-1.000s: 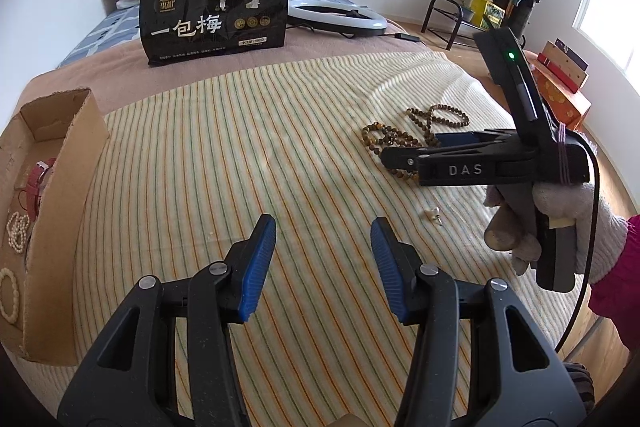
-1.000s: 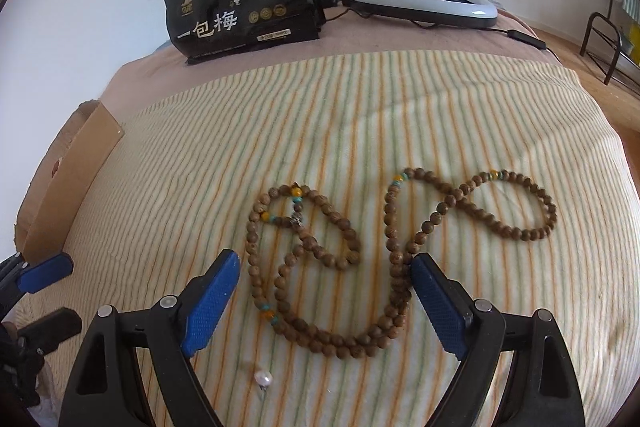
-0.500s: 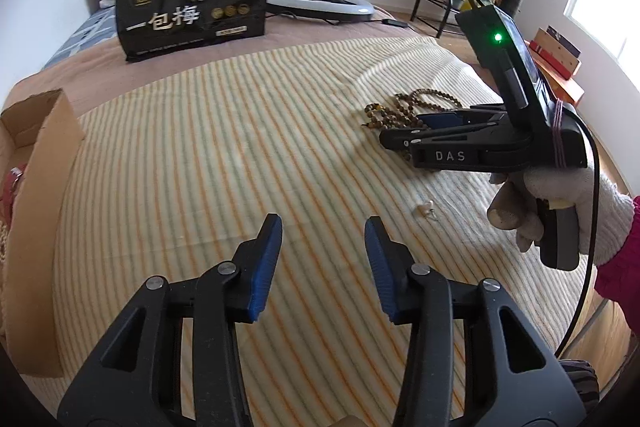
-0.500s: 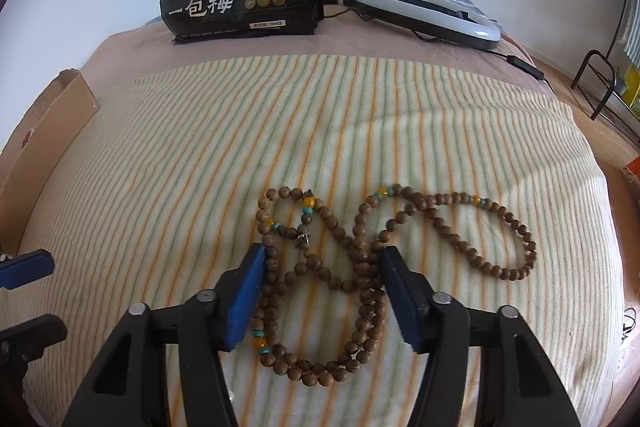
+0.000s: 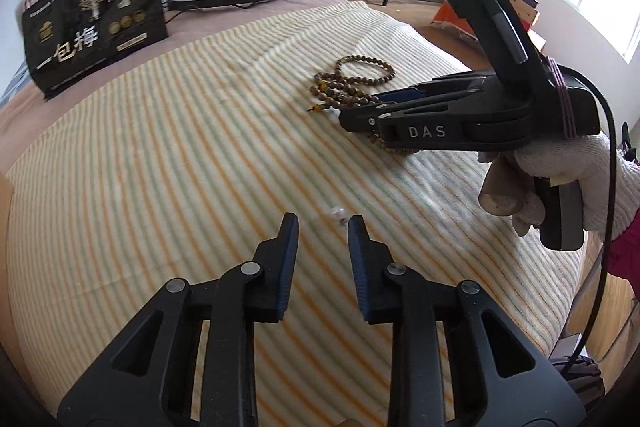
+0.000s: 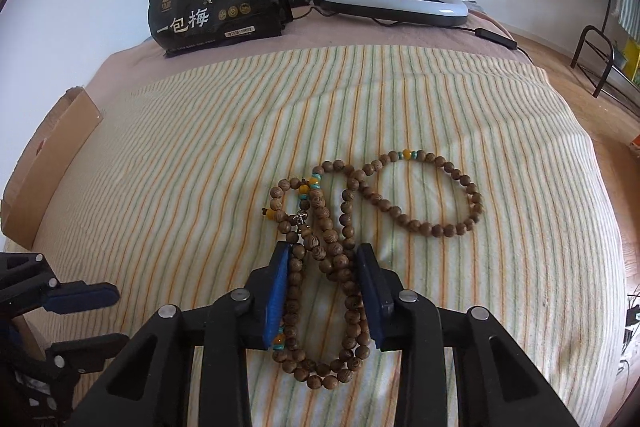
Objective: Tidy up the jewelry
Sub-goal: 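Grasp the brown bead necklace with the right tool while the left tool grasps a small pearl, then carry the bead necklace and pearl into the box and open both tools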
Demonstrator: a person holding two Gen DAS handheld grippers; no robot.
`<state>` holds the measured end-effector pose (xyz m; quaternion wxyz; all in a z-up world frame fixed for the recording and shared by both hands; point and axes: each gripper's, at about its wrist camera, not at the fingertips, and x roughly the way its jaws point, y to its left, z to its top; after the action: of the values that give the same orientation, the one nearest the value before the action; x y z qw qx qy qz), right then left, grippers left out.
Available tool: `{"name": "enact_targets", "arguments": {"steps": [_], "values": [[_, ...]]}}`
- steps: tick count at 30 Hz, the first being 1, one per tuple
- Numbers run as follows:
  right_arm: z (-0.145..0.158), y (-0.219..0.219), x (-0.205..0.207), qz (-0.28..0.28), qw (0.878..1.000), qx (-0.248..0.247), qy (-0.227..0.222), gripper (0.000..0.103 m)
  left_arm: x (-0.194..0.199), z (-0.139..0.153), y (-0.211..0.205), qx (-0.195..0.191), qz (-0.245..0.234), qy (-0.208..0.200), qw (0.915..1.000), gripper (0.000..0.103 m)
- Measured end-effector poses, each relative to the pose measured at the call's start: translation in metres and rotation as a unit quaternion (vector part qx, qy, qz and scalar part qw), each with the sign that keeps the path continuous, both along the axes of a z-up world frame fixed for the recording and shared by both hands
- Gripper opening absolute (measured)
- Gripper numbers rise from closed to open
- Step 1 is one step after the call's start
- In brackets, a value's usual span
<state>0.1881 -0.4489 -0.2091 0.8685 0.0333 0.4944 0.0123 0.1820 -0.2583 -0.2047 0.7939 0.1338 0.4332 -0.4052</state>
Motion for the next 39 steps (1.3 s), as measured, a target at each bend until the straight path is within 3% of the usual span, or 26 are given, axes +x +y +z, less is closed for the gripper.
{"name": "enact_targets", "arguments": {"steps": [3, 14, 19, 29, 39], "values": [[0.0, -0.001, -0.002, 0.001, 1.0, -0.005, -0.001, 0.032, -0.002, -0.004, -0.009, 0.003, -0.008, 0.004, 1.0, 0.017], [-0.001, -0.004, -0.005, -0.005, 1.0, -0.001, -0.007, 0.032, 0.007, -0.019, -0.026, 0.018, -0.002, 0.004, 0.9998, 0.008], [-0.001, -0.005, -0.004, -0.007, 1.0, -0.005, -0.008, 0.018, 0.008, -0.018, -0.023, 0.01, 0.008, 0.005, 0.9999, 0.008], [0.015, -0.009, -0.013, -0.014, 1.0, 0.009, -0.023, 0.013, 0.009, 0.006, 0.003, -0.012, 0.035, -0.009, 0.9993, 0.007], [0.06, -0.001, -0.032, -0.005, 0.999, 0.003, -0.051, 0.011, 0.007, 0.049, 0.043, -0.046, 0.068, -0.033, 0.9961, 0.007]]}}
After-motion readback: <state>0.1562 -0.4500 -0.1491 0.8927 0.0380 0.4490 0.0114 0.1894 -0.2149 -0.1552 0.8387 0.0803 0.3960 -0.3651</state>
